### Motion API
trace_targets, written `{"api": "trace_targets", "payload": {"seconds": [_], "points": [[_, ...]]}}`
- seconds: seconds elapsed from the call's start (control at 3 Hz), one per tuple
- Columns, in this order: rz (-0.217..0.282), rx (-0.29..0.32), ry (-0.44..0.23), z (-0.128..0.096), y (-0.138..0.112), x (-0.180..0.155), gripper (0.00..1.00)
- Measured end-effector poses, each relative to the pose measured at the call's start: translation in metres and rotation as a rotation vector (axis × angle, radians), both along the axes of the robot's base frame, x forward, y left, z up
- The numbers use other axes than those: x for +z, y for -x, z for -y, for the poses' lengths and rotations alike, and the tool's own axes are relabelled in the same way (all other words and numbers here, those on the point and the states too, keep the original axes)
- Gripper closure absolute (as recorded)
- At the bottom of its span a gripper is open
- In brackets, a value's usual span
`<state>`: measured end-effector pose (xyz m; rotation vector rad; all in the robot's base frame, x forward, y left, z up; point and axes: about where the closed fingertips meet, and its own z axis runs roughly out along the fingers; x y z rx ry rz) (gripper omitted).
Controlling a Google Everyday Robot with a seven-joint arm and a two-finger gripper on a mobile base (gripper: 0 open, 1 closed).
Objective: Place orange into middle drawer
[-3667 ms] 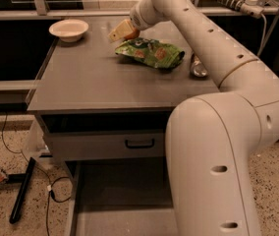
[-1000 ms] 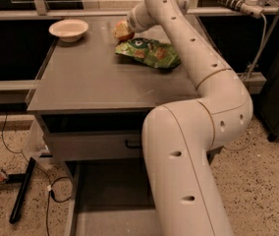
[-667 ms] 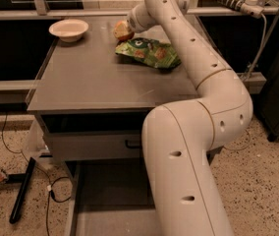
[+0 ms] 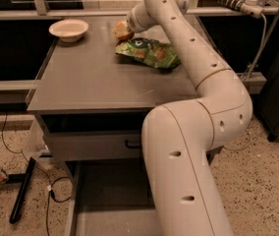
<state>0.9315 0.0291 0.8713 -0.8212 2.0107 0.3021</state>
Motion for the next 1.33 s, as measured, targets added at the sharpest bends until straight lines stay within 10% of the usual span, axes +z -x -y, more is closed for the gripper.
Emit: {"api": "trace_targets", "payload": {"seconds": [0.67, 1.33], "points": [[0.002, 0.034, -0.005, -0.005, 0.008, 0.007, 1.0], [0.126, -0.02, -0.115, 0.066, 0.051, 0.078, 1.0]]}}
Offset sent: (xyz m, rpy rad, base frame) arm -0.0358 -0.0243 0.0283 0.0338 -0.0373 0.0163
